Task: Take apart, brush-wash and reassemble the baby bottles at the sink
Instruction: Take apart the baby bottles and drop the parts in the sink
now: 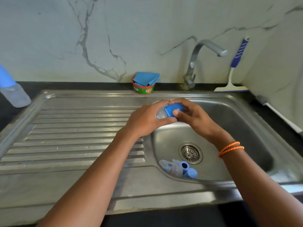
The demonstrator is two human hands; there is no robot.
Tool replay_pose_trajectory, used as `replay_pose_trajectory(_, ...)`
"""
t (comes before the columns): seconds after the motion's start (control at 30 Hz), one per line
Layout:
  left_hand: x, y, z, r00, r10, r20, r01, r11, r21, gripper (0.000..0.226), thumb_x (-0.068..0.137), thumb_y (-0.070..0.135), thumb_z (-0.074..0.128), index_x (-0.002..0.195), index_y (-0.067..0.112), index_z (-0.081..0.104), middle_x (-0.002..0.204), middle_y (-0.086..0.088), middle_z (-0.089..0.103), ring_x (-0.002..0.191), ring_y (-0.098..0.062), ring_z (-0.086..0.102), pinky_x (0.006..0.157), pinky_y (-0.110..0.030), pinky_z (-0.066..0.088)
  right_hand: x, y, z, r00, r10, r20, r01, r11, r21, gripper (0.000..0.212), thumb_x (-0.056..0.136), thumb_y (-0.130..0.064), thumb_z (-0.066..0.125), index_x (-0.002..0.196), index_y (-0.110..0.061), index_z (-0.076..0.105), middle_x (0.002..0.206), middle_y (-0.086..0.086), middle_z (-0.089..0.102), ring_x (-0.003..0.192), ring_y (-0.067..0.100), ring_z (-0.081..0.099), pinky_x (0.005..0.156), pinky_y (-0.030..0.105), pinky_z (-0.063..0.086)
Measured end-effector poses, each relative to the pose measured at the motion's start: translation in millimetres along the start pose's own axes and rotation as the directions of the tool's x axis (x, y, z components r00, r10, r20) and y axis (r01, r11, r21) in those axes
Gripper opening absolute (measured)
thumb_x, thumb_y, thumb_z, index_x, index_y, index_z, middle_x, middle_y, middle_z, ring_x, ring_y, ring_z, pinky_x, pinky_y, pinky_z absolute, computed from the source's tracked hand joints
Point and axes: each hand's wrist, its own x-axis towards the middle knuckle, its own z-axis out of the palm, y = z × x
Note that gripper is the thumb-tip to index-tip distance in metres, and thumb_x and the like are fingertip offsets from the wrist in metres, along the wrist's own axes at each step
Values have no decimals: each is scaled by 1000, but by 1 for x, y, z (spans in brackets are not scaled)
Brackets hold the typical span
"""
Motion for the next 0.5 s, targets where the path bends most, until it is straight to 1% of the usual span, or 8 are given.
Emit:
replay_pose_trajectory(0.07, 4, 3, 2, 995, -21, 93, 31, 994, -105, 61, 76, 84, 67, 130, 60, 54, 76, 11, 71, 66, -19, 72, 64, -44, 62, -8, 2, -8, 998, -54, 38, 54, 999, 7, 36, 103, 0, 62, 139, 0, 57, 134, 21, 65, 124, 32, 64, 106, 42, 53)
replay_pose_trajectory(0.13, 6, 7, 2, 989, -22, 150, 49, 983, -179, 59, 74, 80, 73, 127, 60, 56, 67, 8, 69, 52, -19, 69, 55, -44, 61, -15, 2, -14, 996, -66, 64, 64, 997, 33, 39, 101, 3, 63, 139, 1, 55, 134, 19, 64, 122, 29, 63, 107, 43, 52)
replay_pose_trajectory(0.2, 8, 7, 4, 993, 7, 119, 5, 995, -100, 67, 68, 83, 74, 128, 60, 55, 86, 16, 72, 67, -6, 69, 65, -39, 59, -20, -1, -17, 998, 20, 66, -28, 992, 123, 38, 103, -3, 64, 140, -3, 54, 133, 18, 66, 117, 30, 67, 102, 41, 57)
replay_pose_trajectory(0.27, 10, 9, 8, 996, 52, 67, -56, 997, 48, 78, 64, 88, 72, 133, 58, 52, 110, 20, 71, 89, -6, 67, 77, -35, 55, -21, -4, -14, 986, 166, 27, -168, 976, 140, 35, 107, -28, 62, 136, -10, 57, 124, 19, 69, 103, 35, 71, 89, 44, 63)
replay_pose_trajectory(0.3, 9, 11, 10, 996, 75, 49, -80, 991, 108, 78, 64, 89, 70, 133, 55, 54, 110, 20, 70, 90, -8, 64, 74, -33, 51, -20, -3, -11, 981, 193, -28, -190, 979, 77, 39, 107, -41, 59, 129, -9, 61, 113, 22, 70, 90, 36, 71, 78, 44, 64)
replay_pose_trajectory(0.37, 7, 14, 15, 993, 115, 27, -118, 979, 165, 74, 65, 90, 68, 125, 48, 59, 98, 18, 68, 82, -7, 60, 65, -29, 46, -15, 4, -5, 980, 133, -148, -147, 986, -84, 53, 104, -54, 56, 110, -3, 64, 84, 24, 68, 64, 33, 64, 58, 42, 54)
replay_pose_trajectory(0.43, 5, 15, 18, 990, 137, 11, -137, 975, 176, 72, 66, 91, 66, 122, 45, 60, 93, 17, 67, 80, -6, 60, 62, -26, 45, -13, 9, -2, 976, 72, -208, -103, 984, -146, 51, 104, -51, 60, 98, -1, 64, 71, 20, 65, 56, 31, 60, 54, 41, 49)
replay_pose_trajectory(0.5, 4, 14, 18, 989, 148, -3, -144, 968, 203, 69, 68, 90, 65, 121, 46, 60, 88, 19, 64, 77, -4, 58, 59, -24, 40, -13, 11, -4, 976, 43, -212, -74, 988, -137, 41, 105, -42, 62, 99, -1, 66, 77, 22, 68, 60, 32, 66, 58, 45, 54)
